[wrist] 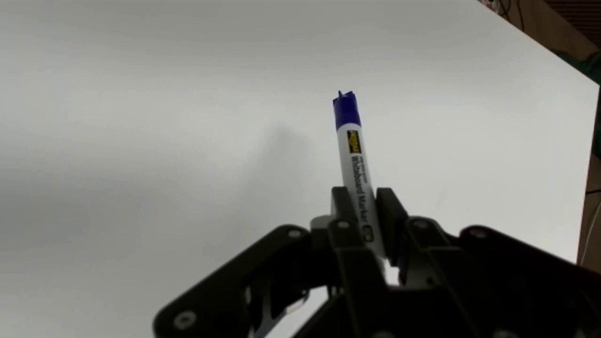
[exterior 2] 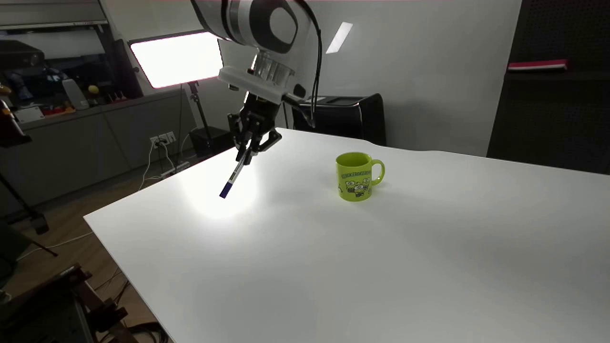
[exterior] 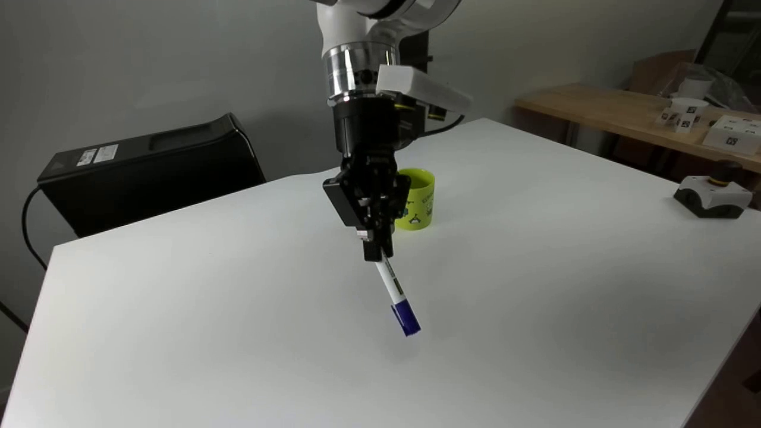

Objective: Remove the blue marker from the yellow mug

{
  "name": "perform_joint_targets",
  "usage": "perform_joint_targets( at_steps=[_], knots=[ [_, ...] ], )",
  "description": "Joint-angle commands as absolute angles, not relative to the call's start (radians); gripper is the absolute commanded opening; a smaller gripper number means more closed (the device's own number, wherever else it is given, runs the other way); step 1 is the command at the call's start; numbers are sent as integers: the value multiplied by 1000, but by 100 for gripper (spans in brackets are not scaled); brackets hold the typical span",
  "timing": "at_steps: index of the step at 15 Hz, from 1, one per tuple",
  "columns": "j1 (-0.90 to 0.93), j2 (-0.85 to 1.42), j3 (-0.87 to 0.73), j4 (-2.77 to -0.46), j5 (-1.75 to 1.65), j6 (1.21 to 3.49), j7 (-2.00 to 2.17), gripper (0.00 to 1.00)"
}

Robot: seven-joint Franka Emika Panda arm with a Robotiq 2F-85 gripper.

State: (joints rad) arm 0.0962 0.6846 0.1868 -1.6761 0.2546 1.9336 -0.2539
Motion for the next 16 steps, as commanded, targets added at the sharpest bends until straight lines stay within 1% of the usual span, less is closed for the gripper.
perform_joint_targets(
  at_steps=[1,9,10,11,12,15,16],
  knots=[
    [92,722,195,-1685,263,1939,-246,4],
    [94,800,189,-1684,247,1948,-238,4],
    [96,801,185,-1685,239,1951,-235,43],
    [95,803,183,-1684,234,1952,-237,43],
    [95,805,181,-1679,230,1952,-235,47],
    [94,797,172,-1660,214,1959,-227,70],
    [95,792,169,-1656,209,1967,-226,76]
  ],
)
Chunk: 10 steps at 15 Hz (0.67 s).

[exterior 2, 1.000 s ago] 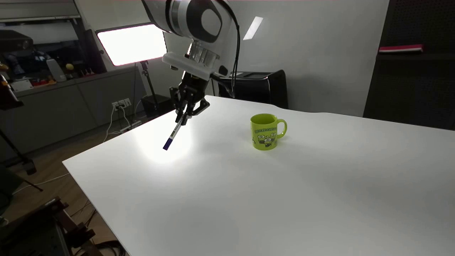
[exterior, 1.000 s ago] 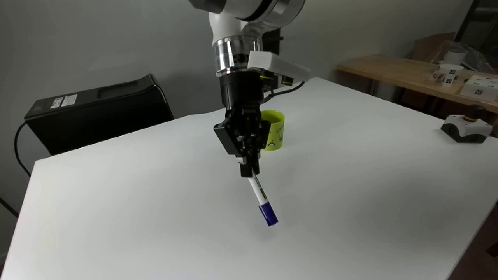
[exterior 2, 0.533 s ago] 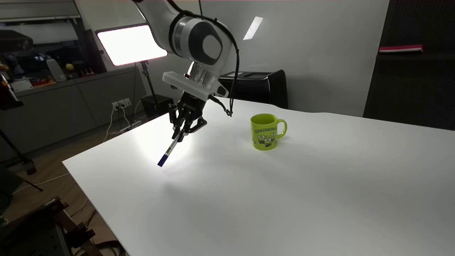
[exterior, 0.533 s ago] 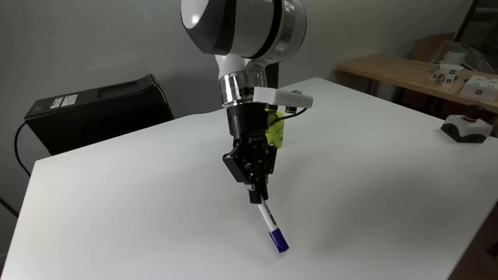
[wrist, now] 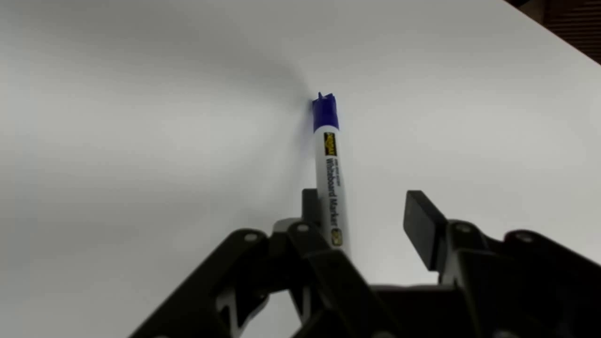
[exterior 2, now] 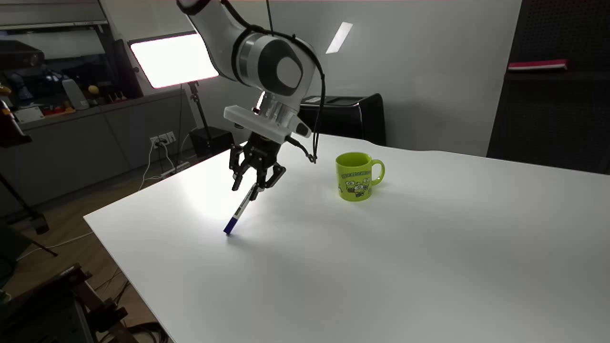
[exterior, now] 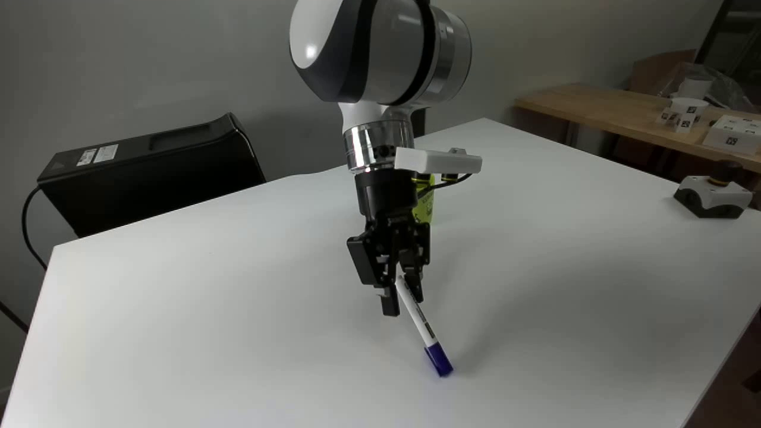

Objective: Remove the blue marker from the yellow mug

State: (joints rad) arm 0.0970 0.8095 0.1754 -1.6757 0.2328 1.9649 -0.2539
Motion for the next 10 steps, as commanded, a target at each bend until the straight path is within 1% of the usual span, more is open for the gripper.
perform_joint_targets(
  at_steps=[1,2,4,10],
  knots=[
    [95,787,165,-1650,203,1972,-223,82],
    [99,784,161,-1641,193,1978,-219,90],
    [100,788,159,-1621,184,1985,-214,99],
    [142,747,125,-1626,71,2061,-168,100]
  ],
)
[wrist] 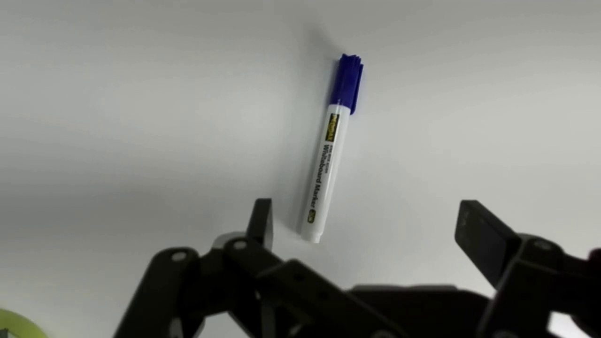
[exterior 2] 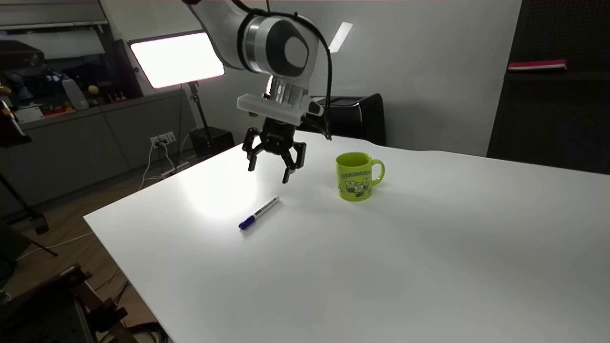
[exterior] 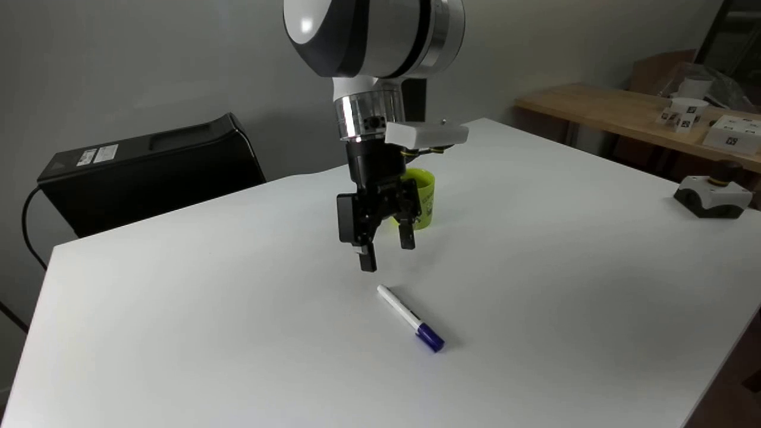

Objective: Remove the blue marker from the yellow mug

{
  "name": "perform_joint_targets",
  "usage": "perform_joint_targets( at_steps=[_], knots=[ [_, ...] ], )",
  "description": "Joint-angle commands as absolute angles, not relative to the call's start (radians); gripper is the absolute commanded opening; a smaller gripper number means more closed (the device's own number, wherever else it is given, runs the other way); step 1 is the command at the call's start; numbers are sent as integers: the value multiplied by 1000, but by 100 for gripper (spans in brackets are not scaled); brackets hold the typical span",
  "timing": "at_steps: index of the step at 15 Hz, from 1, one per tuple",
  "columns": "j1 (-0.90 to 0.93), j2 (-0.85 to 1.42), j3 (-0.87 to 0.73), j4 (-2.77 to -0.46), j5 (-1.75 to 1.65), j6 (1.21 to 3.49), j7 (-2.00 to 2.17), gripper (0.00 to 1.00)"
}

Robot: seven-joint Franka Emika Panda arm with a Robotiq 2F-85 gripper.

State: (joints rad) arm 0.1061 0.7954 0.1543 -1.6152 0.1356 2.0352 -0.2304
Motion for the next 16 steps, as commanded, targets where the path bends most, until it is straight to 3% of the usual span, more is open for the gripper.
perform_joint_targets(
  at_steps=[1,11,16],
  knots=[
    [147,727,119,-1629,48,2065,-155,100],
    [182,519,15,-1681,-115,2106,116,100],
    [157,542,37,-1651,-101,2089,68,100]
  ],
)
